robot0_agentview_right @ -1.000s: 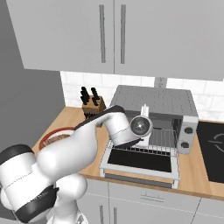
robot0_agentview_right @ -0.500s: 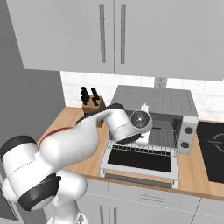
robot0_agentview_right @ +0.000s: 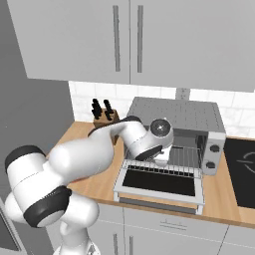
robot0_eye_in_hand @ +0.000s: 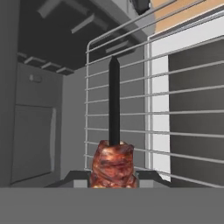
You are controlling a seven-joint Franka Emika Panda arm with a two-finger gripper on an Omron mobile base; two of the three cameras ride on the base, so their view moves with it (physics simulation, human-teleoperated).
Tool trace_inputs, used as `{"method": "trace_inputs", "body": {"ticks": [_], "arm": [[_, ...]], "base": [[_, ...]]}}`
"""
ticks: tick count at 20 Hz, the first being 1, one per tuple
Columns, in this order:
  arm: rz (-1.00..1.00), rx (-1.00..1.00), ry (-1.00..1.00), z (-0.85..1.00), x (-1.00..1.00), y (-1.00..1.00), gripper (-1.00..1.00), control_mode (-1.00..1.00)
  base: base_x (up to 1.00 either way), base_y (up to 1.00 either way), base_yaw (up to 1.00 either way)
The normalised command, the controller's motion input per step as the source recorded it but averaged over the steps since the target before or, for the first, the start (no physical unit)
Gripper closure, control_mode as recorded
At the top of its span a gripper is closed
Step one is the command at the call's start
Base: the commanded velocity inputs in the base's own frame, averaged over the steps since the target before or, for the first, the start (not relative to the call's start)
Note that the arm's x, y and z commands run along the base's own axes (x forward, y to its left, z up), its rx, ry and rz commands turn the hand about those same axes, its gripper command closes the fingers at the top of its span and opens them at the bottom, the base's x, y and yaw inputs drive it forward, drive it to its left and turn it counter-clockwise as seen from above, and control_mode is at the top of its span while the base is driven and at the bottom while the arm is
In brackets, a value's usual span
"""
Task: Pick up the kebab skewer and baguette bread, and place them inside the toaster oven. Close the toaster oven door and start by setting the timer.
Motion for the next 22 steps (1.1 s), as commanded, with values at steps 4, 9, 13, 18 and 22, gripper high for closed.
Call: {"method": "trace_inputs", "body": {"ticks": [4, 9, 13, 18, 22], "arm": [[0.0, 0.0, 0.04, -0.01, 0.18, 0.0, 1.0, -1.0], [0.0, 0.0, 0.01, 0.0, 0.17, -0.01, 1.0, -1.0], [0.0, 0.0, 0.03, -0.11, 0.11, -0.01, 1.0, -1.0], [0.0, 0.0, 0.02, -0.24, 0.09, -0.02, 1.0, -1.0], [0.0, 0.0, 0.0, -0.29, 0.04, 0.0, 1.0, -1.0]], "base": [[0.0, 0.0, 0.0], [0.0, 0.0, 0.0], [0.0, 0.0, 0.0], [0.0, 0.0, 0.0], [0.0, 0.0, 0.0]]}}
